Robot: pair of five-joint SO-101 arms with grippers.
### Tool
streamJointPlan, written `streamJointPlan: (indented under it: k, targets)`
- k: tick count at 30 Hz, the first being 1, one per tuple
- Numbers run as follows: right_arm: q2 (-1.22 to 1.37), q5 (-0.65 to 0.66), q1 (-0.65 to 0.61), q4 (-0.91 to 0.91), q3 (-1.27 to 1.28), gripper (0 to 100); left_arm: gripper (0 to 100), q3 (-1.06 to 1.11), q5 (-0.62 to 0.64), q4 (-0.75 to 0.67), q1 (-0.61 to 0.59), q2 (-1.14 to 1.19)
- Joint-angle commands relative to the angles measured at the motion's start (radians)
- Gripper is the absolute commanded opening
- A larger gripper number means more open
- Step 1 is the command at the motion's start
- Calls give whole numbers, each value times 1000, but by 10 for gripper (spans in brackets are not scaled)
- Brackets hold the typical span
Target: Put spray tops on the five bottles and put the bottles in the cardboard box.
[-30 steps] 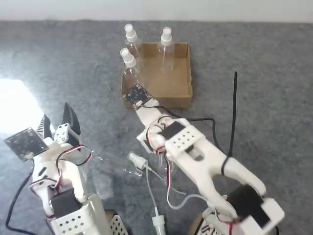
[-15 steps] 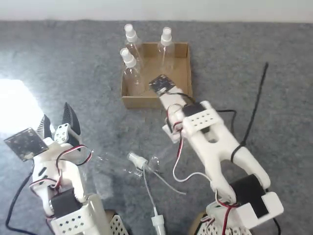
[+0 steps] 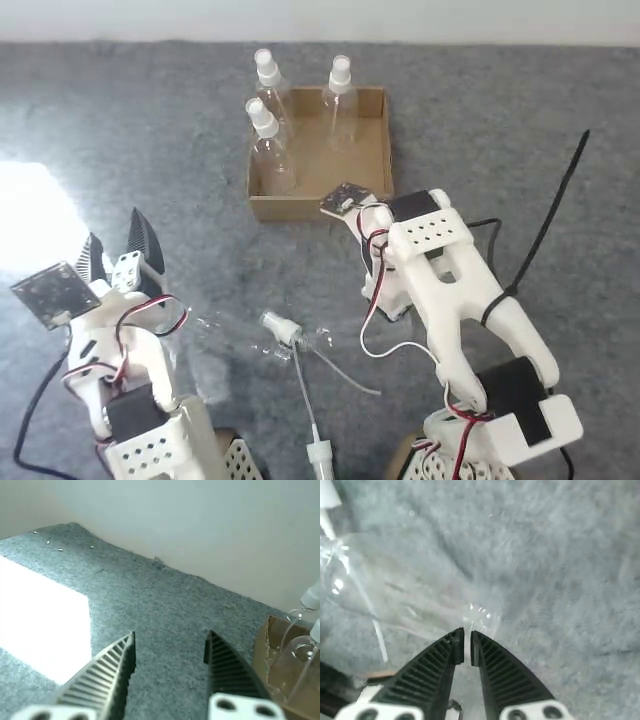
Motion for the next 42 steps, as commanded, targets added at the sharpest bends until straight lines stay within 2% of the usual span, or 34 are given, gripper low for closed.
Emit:
streamJointPlan:
  k: [1, 11, 13, 16, 18, 26, 30, 42]
  targets:
    - [-131, 17, -36, 54, -38, 6, 210, -12, 5, -25, 2, -9]
    - [-375, 18, -150, 119, -35, 10, 210, -12, 5, -25, 2, -9]
    - [-395, 57, -185, 147, -35, 19, 210, -12, 5, -25, 2, -9]
    - [-420, 130, -245, 188, -34, 99, 210, -12, 5, -25, 2, -9]
    - [-427, 129, -280, 193, -31, 162, 210, -12, 5, -25, 2, -9]
    - [-384, 130, -450, 147, 55, 342, 210, -12, 5, -26, -2, -9]
    - [-328, 130, -478, 73, 83, 430, 210, -12, 5, -26, -2, -9]
    - [-21, 132, -463, -130, 78, 447, 210, -12, 5, -26, -3, -9]
